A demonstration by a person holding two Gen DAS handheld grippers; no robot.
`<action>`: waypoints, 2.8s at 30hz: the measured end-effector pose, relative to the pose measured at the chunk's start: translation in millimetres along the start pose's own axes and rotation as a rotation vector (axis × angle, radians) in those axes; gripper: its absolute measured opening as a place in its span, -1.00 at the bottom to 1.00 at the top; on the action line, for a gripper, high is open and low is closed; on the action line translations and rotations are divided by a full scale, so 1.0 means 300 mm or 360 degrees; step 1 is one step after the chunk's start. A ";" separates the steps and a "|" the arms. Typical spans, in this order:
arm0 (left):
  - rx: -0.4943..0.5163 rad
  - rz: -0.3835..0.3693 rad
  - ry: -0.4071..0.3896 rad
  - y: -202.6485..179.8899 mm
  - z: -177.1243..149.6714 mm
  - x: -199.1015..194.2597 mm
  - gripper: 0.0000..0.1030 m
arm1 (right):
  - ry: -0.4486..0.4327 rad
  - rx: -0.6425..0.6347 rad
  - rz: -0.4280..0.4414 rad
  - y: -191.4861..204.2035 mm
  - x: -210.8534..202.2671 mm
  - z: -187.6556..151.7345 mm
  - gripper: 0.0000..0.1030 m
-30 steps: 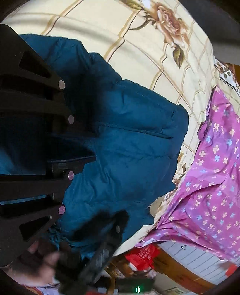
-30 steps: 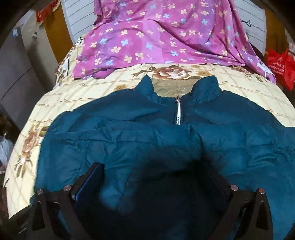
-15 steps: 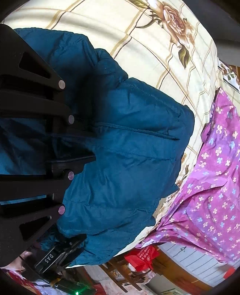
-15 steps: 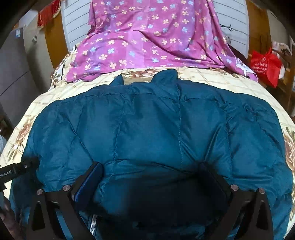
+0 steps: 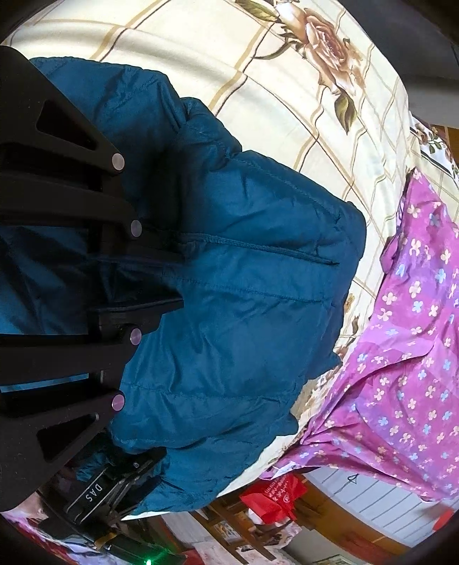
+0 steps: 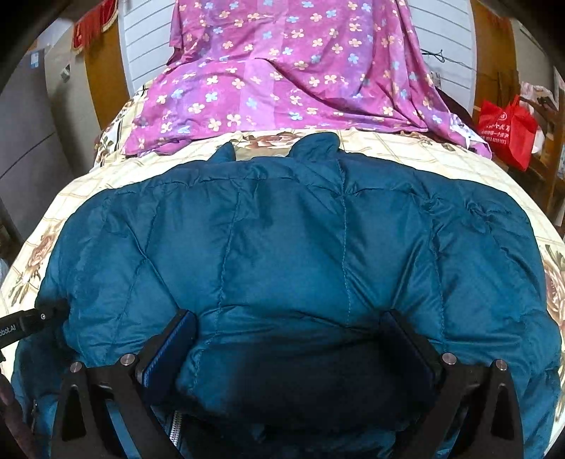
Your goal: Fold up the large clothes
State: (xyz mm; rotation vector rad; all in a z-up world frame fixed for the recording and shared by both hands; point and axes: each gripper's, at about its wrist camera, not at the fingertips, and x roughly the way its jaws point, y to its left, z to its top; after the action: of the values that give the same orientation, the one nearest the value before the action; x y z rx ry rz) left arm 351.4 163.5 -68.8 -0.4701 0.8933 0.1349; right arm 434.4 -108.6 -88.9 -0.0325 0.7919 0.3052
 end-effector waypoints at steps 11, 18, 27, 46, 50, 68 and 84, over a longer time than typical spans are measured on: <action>0.0176 -0.0012 -0.0037 -0.036 -0.011 -0.107 -0.68 | -0.0040 -0.0009 -0.0059 -0.034 -0.277 -0.062 1.00; 0.0304 0.0097 0.0030 0.016 -0.129 -0.160 -0.68 | 0.0104 -0.0028 -0.0055 -0.117 -0.499 -0.325 1.00; 0.0393 0.0188 0.0047 0.064 -0.349 -0.242 -0.34 | 0.0334 0.0049 -0.0006 -0.259 -0.584 -0.628 1.00; 0.0422 0.0224 -0.0028 0.072 -0.431 -0.257 0.39 | 0.0312 -0.0119 0.0034 -0.250 -0.610 -0.680 1.00; 0.0447 0.0218 -0.0019 0.062 -0.435 -0.254 0.52 | 0.0314 -0.0133 0.0025 -0.245 -0.610 -0.681 1.00; 0.0475 0.0262 -0.0013 0.047 -0.434 -0.247 0.55 | 0.0322 -0.0140 -0.0008 -0.235 -0.598 -0.679 1.00; 0.0473 0.0265 -0.0013 0.045 -0.436 -0.247 0.55 | 0.0321 -0.0144 -0.0011 -0.234 -0.595 -0.681 1.00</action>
State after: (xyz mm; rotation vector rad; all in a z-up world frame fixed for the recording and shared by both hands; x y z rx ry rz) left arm 207.0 122.8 -85.5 -0.1184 0.9261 0.1534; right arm 194.0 -250.7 -112.9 -0.1529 0.9773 0.3343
